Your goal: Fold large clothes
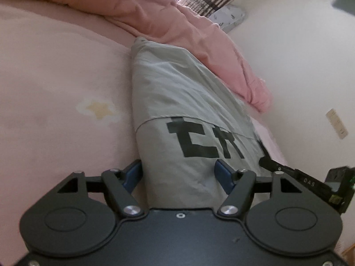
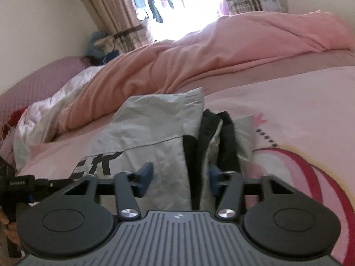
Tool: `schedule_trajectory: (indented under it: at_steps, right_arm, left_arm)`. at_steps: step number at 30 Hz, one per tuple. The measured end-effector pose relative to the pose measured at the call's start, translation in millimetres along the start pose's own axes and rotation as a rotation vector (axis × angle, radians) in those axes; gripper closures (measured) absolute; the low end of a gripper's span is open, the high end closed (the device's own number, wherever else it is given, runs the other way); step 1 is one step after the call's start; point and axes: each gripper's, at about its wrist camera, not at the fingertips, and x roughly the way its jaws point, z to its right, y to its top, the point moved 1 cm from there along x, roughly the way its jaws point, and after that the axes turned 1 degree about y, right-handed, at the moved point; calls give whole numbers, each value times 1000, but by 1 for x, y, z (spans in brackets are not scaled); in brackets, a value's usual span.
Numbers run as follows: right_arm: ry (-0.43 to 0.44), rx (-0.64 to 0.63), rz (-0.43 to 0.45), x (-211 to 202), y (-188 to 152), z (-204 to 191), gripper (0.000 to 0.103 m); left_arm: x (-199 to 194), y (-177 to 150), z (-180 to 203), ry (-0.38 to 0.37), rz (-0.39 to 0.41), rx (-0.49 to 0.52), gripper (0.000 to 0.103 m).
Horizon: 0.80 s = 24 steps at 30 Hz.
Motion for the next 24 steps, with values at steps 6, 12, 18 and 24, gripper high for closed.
schedule_trajectory:
  at_steps: [6, 12, 18, 24]
  right_arm:
    - [-40, 22, 138, -41, 1, 1, 100]
    - [-13, 140, 70, -14, -21, 42, 98]
    - [-22, 191, 128, -67, -29, 40, 64]
    - [36, 249, 155, -154, -90, 26, 49]
  left_arm:
    - [-4, 4, 27, 10, 21, 105, 34]
    - [22, -5, 44, 129, 34, 316, 27]
    - [-13, -9, 48, 192, 42, 324, 34]
    - [-101, -84, 64, 149, 67, 402, 32]
